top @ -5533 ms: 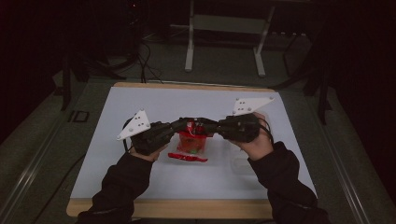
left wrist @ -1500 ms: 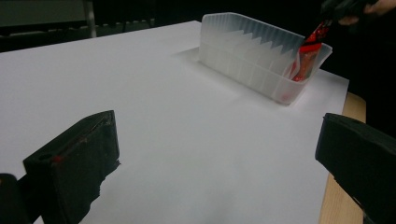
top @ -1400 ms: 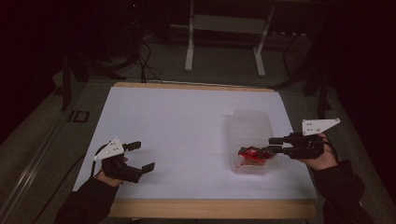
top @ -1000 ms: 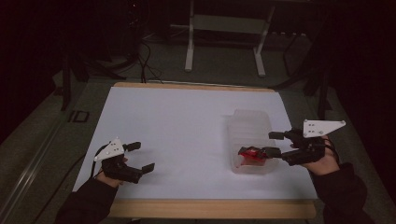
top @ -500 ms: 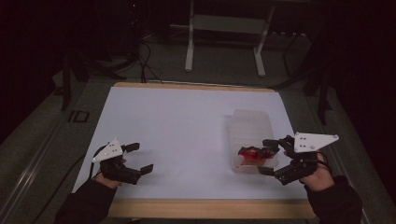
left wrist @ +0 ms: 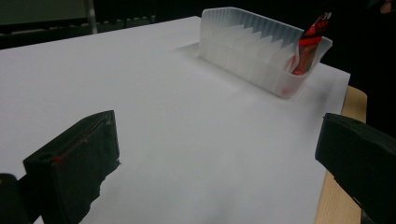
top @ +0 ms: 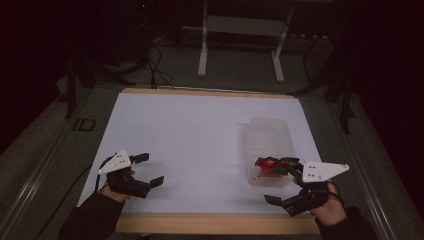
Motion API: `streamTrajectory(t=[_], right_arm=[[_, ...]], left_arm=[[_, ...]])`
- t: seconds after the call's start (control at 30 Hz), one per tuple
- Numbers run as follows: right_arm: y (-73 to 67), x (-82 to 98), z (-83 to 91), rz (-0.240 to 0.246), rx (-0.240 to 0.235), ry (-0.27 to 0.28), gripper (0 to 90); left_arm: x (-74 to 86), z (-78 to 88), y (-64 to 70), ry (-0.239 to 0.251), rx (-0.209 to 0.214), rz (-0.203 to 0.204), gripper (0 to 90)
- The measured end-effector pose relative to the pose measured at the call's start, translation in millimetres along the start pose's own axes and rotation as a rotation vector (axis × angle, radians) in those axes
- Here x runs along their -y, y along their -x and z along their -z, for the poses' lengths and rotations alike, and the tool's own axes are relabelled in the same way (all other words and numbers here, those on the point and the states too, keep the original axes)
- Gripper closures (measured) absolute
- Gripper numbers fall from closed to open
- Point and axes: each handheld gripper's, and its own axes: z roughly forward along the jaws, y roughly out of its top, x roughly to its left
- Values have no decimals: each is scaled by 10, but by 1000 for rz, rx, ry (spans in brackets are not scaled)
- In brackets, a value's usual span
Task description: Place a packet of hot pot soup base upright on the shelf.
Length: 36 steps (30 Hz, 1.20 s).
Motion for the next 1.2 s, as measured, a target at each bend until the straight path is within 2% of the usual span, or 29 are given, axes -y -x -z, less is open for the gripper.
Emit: streamTrajectory(t=[0.13, 0.27, 0.5, 0.63, 0.77, 0.83, 1.2], right_arm=[[-73, 84, -60, -4, -6, -17, 130], [-97, 179, -92, -12, -11, -11, 132], [-135, 324, -116, -27, 29, -12, 135], [-147, 415, -127, -34, 52, -30, 142], [-144, 480, -133, -56, 36, -29, 145], [-130, 568, -157, -65, 48, -55, 145], [-92, 618, -106, -94, 55, -14, 145]], left_arm=[[9, -1, -4, -5, -2, -4, 0], [14, -2, -7, -6, -4, -3, 0], [30, 1, -14, -3, -6, 0, 0], [51, -7, -8, -5, -6, -5, 0], [74, -33, -3, -11, 0, -6, 0], [76, -45, 1, -14, 1, -9, 0], [72, -48, 5, -12, -4, -12, 0]])
